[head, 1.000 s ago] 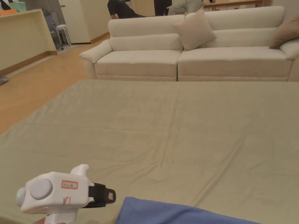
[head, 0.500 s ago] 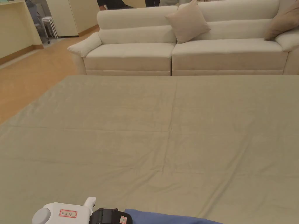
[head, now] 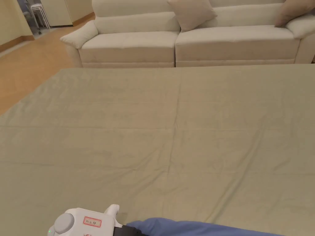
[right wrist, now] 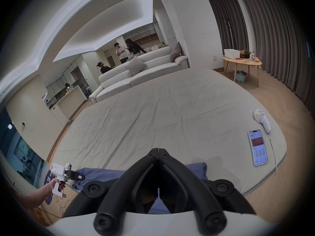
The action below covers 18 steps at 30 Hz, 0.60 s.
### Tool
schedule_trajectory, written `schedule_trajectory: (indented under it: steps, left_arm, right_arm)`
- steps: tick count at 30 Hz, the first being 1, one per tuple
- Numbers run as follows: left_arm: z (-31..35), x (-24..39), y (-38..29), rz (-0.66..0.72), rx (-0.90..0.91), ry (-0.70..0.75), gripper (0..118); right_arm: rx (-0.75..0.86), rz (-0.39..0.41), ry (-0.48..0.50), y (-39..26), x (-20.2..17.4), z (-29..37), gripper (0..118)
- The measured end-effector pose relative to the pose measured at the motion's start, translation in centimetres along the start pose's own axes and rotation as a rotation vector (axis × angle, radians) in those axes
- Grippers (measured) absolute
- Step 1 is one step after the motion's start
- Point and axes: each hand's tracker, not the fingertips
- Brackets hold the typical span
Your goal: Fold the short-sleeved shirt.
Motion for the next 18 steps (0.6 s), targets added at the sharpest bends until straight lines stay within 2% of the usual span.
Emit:
schedule_trajectory:
  steps: [2, 3, 5, 6, 9, 12, 18]
  left_arm:
    - [0.9, 0.9, 0.5, -0.033, -0.022, 0.008, 4]
    - [1.4, 0.9, 1.0, -0.007, -0.028, -0.016, 4]
    - [2.2, 1.4, 1.7, 0.155, -0.055, -0.092, 4]
    - [3.0, 1.9, 2.1, 0.155, -0.038, -0.102, 4]
    - [4.9, 3.5, 3.8, -0.011, -0.036, -0.025, 3]
    - [7.4, 3.0, 4.7, 0.011, -0.033, -0.035, 3]
    - [15.9, -1.2, 5.9, 0.081, 0.057, 0.243, 3]
  right_arm:
    - [-0.005, 0.001, -0.005, 0.0, 0.0, 0.0, 0]
    - [-0.005, 0.001, -0.009, -0.1, -0.1, 0.0, 0]
    - [-0.006, -0.008, -0.009, -0.2, -0.1, 0.0, 0]
    - [-0.003, -0.016, -0.002, -0.3, -0.2, 0.0, 0]
    - [0.001, -0.021, 0.002, -0.5, -0.5, 0.2, 0]
    - [-0.002, -0.009, -0.005, -0.5, -0.1, 0.3, 0]
    - [-0.014, 0.021, -0.001, -0.3, 0.3, -0.1, 0]
